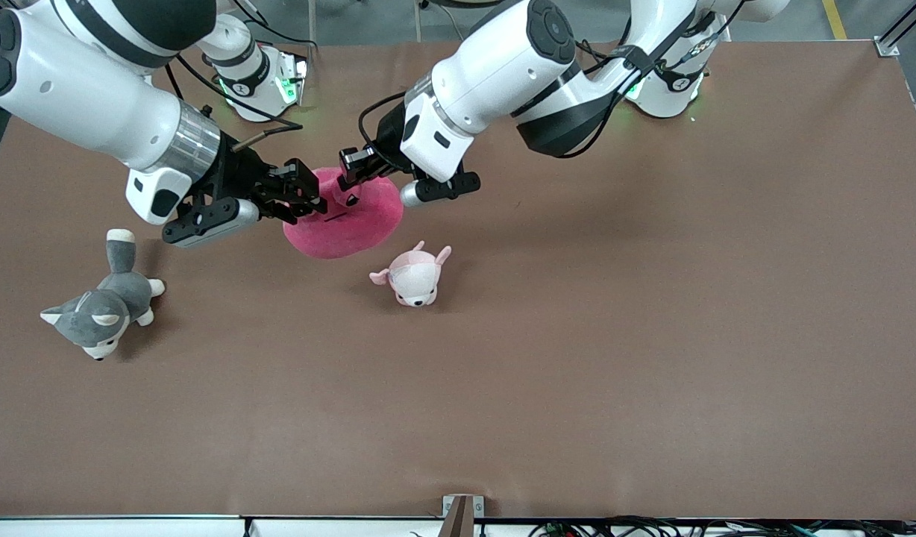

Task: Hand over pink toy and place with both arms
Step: 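Carry the pink plush toward the right gripper while the right gripper reaches it, then grasp the pink plush with the right gripper while the left gripper releases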

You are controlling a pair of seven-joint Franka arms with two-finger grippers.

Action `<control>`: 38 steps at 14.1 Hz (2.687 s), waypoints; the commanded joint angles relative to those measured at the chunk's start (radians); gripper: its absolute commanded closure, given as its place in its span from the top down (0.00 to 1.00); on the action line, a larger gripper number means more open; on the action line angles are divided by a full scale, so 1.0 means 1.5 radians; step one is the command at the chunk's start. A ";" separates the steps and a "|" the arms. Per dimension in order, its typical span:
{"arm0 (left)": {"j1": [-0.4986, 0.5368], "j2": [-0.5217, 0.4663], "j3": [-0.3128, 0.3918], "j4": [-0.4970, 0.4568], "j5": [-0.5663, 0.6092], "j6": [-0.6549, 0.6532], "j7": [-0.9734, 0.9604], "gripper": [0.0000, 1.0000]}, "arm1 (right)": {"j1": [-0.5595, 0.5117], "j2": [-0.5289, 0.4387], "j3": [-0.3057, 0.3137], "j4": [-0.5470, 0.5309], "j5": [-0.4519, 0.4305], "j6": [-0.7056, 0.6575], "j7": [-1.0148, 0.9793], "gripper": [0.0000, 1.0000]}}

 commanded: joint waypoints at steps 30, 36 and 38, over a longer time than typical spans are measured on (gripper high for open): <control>0.068 0.002 0.045 0.007 0.176 -0.288 0.118 1.00 | -0.106 0.056 -0.012 0.002 -0.040 -0.042 -0.008 0.02; 0.152 -0.051 0.045 0.007 0.299 -0.480 0.302 1.00 | -0.191 0.153 -0.012 0.003 -0.040 -0.036 -0.099 0.02; 0.191 -0.070 0.044 0.008 0.326 -0.515 0.346 1.00 | -0.206 0.166 -0.012 0.000 -0.040 -0.036 -0.135 0.02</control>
